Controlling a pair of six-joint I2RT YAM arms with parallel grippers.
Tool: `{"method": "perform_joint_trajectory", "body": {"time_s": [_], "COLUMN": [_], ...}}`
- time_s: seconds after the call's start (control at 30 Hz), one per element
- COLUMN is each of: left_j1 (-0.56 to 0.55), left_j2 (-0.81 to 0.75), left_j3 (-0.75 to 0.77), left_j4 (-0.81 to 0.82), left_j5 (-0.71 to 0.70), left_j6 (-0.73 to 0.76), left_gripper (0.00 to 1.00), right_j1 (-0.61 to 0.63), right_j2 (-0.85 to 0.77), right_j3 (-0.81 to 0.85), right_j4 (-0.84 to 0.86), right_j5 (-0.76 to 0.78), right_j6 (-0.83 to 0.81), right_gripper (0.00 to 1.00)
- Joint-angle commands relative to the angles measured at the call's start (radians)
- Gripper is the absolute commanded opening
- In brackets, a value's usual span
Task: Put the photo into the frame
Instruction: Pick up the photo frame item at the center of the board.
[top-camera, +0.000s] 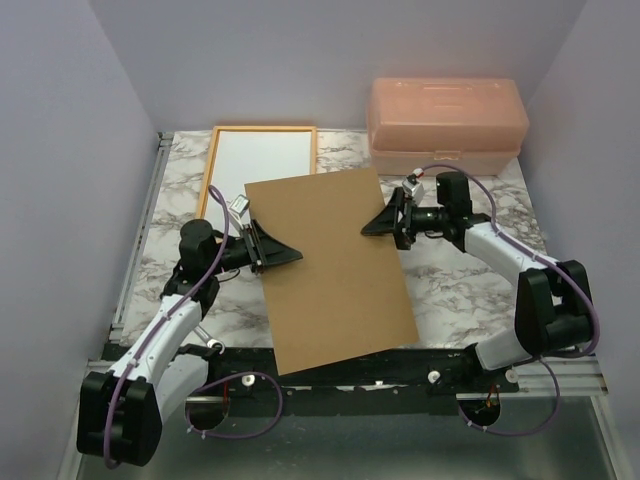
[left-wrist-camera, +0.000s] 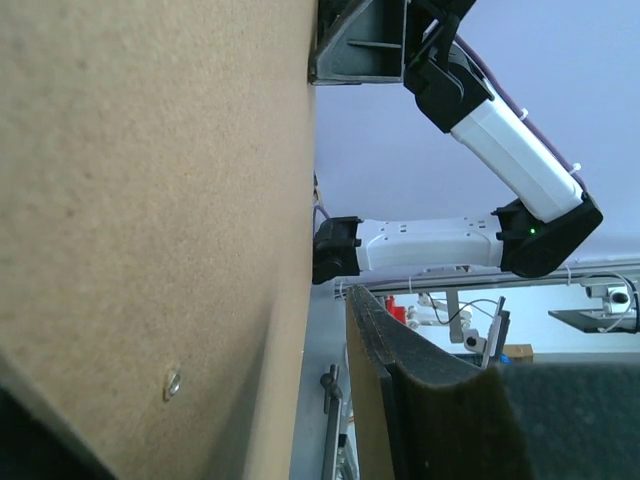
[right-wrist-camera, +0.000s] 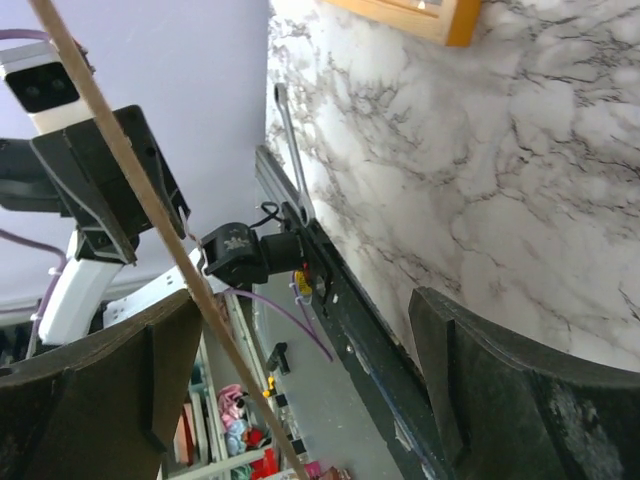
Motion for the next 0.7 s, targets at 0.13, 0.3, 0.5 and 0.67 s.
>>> {"method": "perform_joint_trajectory", "body": {"time_s": [0.13, 0.3, 0.5, 0.67], "left_j1": [0.002, 0.002, 0.002, 0.002], "left_j2": [-0.057, -0.062, -0.071, -0.078], "left_j3": [0.041, 0.04, 0.028, 0.012], "left_j4": [0.093, 0.147, 0.153, 0.155], "left_j5": [0.04, 0.043, 0.039, 0.035], "left_j6": [-0.092, -0.131, -0.136, -0.136], "left_gripper": [0.07, 0.07, 0.07, 0.06], "right_j1": [-0.007, 0.02, 0.105, 0.113], "right_j2": [-0.072, -0.098, -0.099, -0.098], "right_j3": [-0.023, -0.12, -0.141, -0.161], "right_j4": [0.234, 0.554, 0.671, 0.832], "right_j5": [-0.226, -0.263, -0.253, -0.255], "right_j6": [0.157, 0.419, 0.507, 0.63], "right_gripper": [0.92, 0.89, 0.8, 0.58]}}
